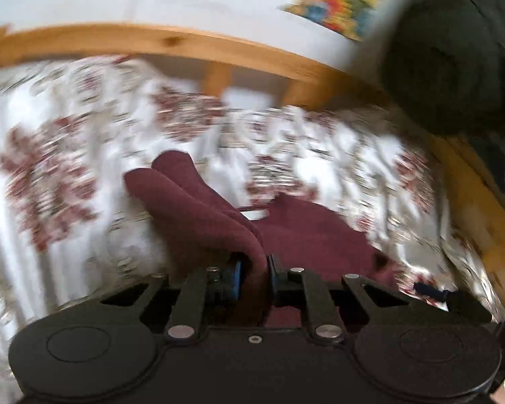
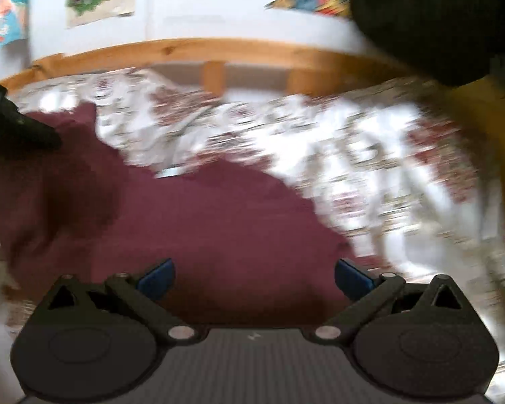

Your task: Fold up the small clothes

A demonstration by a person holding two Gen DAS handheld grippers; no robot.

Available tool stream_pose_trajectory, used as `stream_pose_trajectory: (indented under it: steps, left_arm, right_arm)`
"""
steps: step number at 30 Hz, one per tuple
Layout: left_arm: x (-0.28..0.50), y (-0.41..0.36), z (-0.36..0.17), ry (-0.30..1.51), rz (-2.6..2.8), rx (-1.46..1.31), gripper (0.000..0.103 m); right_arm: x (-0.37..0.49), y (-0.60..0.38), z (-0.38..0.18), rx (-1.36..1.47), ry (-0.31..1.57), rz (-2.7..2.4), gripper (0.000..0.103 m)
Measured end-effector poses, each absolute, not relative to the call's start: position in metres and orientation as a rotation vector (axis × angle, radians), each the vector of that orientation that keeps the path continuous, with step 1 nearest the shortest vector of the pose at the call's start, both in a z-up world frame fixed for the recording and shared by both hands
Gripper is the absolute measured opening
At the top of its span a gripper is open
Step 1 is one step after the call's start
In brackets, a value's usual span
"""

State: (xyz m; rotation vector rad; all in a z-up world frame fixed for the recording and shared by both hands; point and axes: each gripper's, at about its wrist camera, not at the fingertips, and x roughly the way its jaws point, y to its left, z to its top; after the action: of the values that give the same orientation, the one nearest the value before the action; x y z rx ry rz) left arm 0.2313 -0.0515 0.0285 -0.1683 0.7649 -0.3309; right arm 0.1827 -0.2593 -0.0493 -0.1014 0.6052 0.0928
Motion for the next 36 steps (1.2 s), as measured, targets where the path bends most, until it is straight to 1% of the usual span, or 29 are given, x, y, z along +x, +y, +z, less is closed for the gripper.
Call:
stream_pose_trajectory:
  steps: [4,8,11,14,16,18,19,20,21,22,24,26,28,31,33,36]
  left_arm:
    - [0.232,-0.116,0.027,0.782,-0.398,-0.079,0.015]
    - [0.231,-0.161,0.006,0.816,-0.45,-0.047,0.013]
    - [0.227,-0.184,-0.016,0.861,-0.483,-0.041,0.008]
    - [0.219,-0.195,-0.029,0.891,-0.51,-0.029,0.012]
    - [0.213,-0.198,-0.032,0.891,-0.528,-0.01,0.022]
    - [0.208,-0.195,-0.031,0.89,-0.548,-0.02,0.04]
    - [0.205,-0.191,-0.027,0.891,-0.555,-0.033,0.046]
    - [0.202,-0.188,-0.024,0.898,-0.564,-0.053,0.059]
    - [0.2,-0.186,-0.019,0.905,-0.576,-0.073,0.069]
    - [0.196,-0.184,-0.014,0.905,-0.591,-0.093,0.073]
    - [0.183,-0.179,-0.004,0.875,-0.65,-0.131,0.083]
    - [0.171,-0.177,0.004,0.849,-0.709,-0.152,0.088]
    - [0.16,-0.174,0.012,0.83,-0.74,-0.162,0.09]
    - [0.147,-0.162,0.019,0.798,-0.751,-0.143,0.097]
    - [0.14,-0.148,0.02,0.77,-0.711,-0.118,0.102]
    - [0.137,-0.125,0.015,0.753,-0.63,-0.112,0.102]
  right_arm:
    - [0.182,-0.3,-0.046,-0.115,0.587,-0.032,0.103]
    - [0.183,-0.345,-0.047,0.012,0.599,-0.102,0.103]
    - [0.183,-0.374,-0.051,0.128,0.617,-0.13,0.103]
    - [0.183,-0.393,-0.057,0.245,0.639,-0.136,0.103]
    - [0.183,-0.399,-0.059,0.31,0.647,-0.125,0.103]
    - [0.184,-0.401,-0.061,0.351,0.652,-0.11,0.103]
    - [0.185,-0.401,-0.061,0.358,0.653,-0.104,0.103]
    - [0.185,-0.399,-0.062,0.36,0.656,-0.096,0.103]
    - [0.186,-0.396,-0.062,0.359,0.659,-0.093,0.103]
    - [0.187,-0.393,-0.063,0.356,0.664,-0.088,0.103]
    - [0.19,-0.386,-0.065,0.346,0.677,-0.081,0.103]
    - [0.194,-0.378,-0.067,0.325,0.696,-0.064,0.103]
    - [0.195,-0.371,-0.066,0.304,0.695,-0.05,0.103]
    - [0.193,-0.364,-0.063,0.32,0.661,-0.003,0.103]
    - [0.189,-0.363,-0.059,0.379,0.614,0.028,0.103]
    - [0.187,-0.365,-0.053,0.49,0.534,0.11,0.103]
